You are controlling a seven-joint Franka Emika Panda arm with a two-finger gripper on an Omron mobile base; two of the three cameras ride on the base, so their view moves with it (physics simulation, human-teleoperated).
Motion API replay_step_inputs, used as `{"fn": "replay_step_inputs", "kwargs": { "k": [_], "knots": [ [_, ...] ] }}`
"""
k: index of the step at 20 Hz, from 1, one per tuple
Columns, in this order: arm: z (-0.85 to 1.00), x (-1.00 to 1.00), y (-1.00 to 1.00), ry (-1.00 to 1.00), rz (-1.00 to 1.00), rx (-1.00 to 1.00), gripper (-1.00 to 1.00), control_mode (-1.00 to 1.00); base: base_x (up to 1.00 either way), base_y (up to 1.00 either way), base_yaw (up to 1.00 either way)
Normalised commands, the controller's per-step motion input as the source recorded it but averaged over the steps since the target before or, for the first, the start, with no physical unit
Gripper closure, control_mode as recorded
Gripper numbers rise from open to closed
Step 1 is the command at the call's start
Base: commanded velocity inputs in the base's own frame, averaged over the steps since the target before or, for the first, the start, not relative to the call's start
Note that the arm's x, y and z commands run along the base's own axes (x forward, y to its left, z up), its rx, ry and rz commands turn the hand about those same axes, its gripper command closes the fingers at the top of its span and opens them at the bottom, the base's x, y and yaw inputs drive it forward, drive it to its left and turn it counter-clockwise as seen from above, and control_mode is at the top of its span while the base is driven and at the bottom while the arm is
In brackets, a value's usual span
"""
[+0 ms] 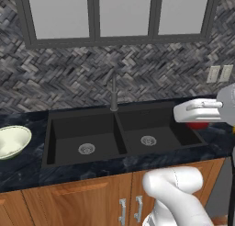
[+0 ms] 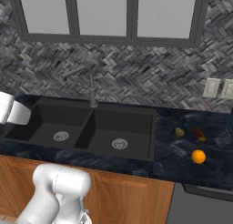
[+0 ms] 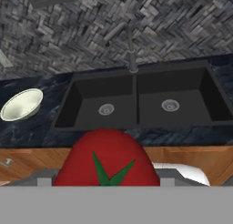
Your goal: There is a mixed pile of frozen fruits and vegetables on the counter. Locate all the frozen vegetables and place the items in a bowl on the counter. Take all the frozen fruits and defrost them in a running sink.
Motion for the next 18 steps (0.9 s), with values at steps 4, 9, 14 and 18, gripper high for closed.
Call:
{"fn": "replay_step_inputs", "kwargs": {
  "k": [4,9,14,18],
  "knots": [
    [0.01,0.0,0.35,0.0,0.11,0.08,1.0,-1.0,0.0,0.0,0.0],
    [0.0,0.0,0.41,0.0,0.07,0.04,1.0,-1.0,0.0,0.0,0.0],
    [0.0,0.0,0.45,0.0,0.06,0.04,1.0,-1.0,0.0,0.0,0.0],
    [0.0,0.0,0.37,0.0,0.08,0.05,1.0,-1.0,0.0,0.0,0.0]
  ]
}}
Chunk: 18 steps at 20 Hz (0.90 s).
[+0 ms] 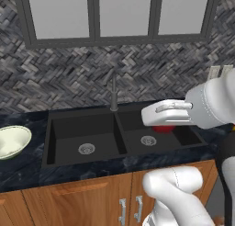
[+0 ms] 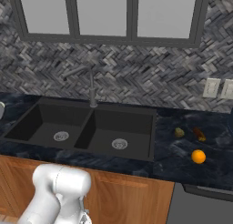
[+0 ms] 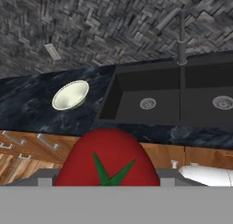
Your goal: There is a mixed pile of frozen fruits and vegetables on the counter. Locate all the frozen vegetables and place the items in a bowl on the counter. Take all the frozen fruits and defrost them in a running sink.
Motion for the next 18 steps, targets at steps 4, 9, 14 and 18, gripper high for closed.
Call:
{"fn": "replay_step_inputs", "kwargs": {
  "k": [4,9,14,18],
  "knots": [
    [0.0,0.0,0.4,0.0,0.07,0.03,1.0,-1.0,0.0,0.0,0.0],
    [0.0,0.0,0.43,0.0,0.05,0.02,1.0,-1.0,0.0,0.0,0.0],
    [0.0,0.08,0.43,0.0,0.04,0.01,1.0,-1.0,0.0,0.0,0.0],
    [0.0,0.18,0.36,0.0,0.04,0.02,1.0,-1.0,0.0,0.0,0.0]
  ]
}}
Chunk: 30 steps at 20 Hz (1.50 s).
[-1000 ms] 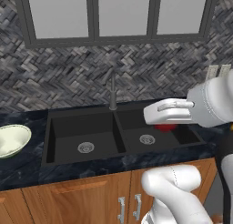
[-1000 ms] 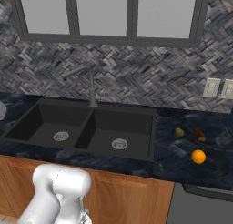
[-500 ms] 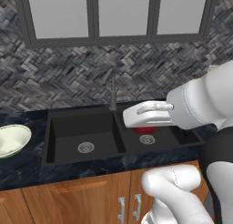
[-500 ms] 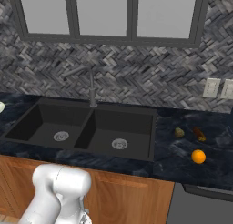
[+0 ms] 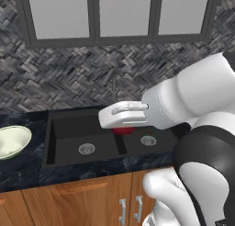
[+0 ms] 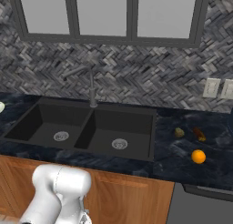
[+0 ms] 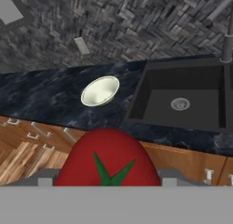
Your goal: There is a mixed pile of frozen fruits and vegetables on the counter. Locate all the frozen vegetables and place the items in a bowl on the counter. Take all the frozen fruits and defrost them in a running sink.
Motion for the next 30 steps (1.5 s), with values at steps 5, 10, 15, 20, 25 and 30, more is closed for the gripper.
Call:
{"fn": "replay_step_inputs", "kwargs": {
  "k": [5,10,15,20,25,30],
  "knots": [
    [0.0,0.3,0.3,0.0,0.05,0.03,1.0,-1.0,0.0,0.0,0.0],
    [0.0,0.19,0.35,0.0,0.03,-0.01,1.0,-1.0,0.0,0.0,0.0],
    [0.0,0.18,0.29,0.0,0.0,-0.05,1.0,-1.0,0.0,0.0,0.0],
    [0.0,0.33,0.18,0.0,0.01,0.0,1.0,-1.0,0.0,0.0,0.0],
    [-0.01,0.31,0.19,0.0,0.01,0.0,1.0,-1.0,0.0,0.0,0.0],
    [-0.03,0.24,0.26,0.0,0.0,-0.01,1.0,-1.0,0.0,0.0,0.0]
  ]
}}
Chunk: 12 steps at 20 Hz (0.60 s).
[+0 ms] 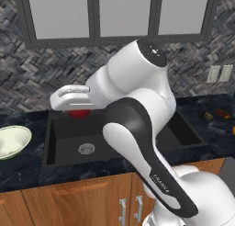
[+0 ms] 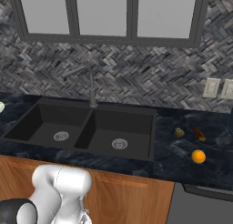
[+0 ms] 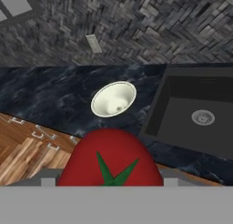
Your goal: There is a mixed pile of frozen fruits and vegetables on the counter. Locate all the frozen vegetables and place the items in a bowl on the counter. Take all the frozen fruits and defrost them in a running sink.
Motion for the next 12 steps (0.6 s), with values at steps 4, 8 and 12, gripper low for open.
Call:
{"fn": "replay_step_inputs", "kwargs": {
  "k": [4,8,12],
  "knots": [
    [0.0,0.24,0.24,0.0,0.0,-0.04,1.0,-1.0,0.0,0.0,0.0],
    [-0.02,0.3,0.27,0.0,0.0,-0.03,1.0,-1.0,0.0,0.0,0.0],
    [-0.04,0.33,0.27,0.0,0.0,-0.03,1.0,-1.0,0.0,0.0,0.0]
  ]
}}
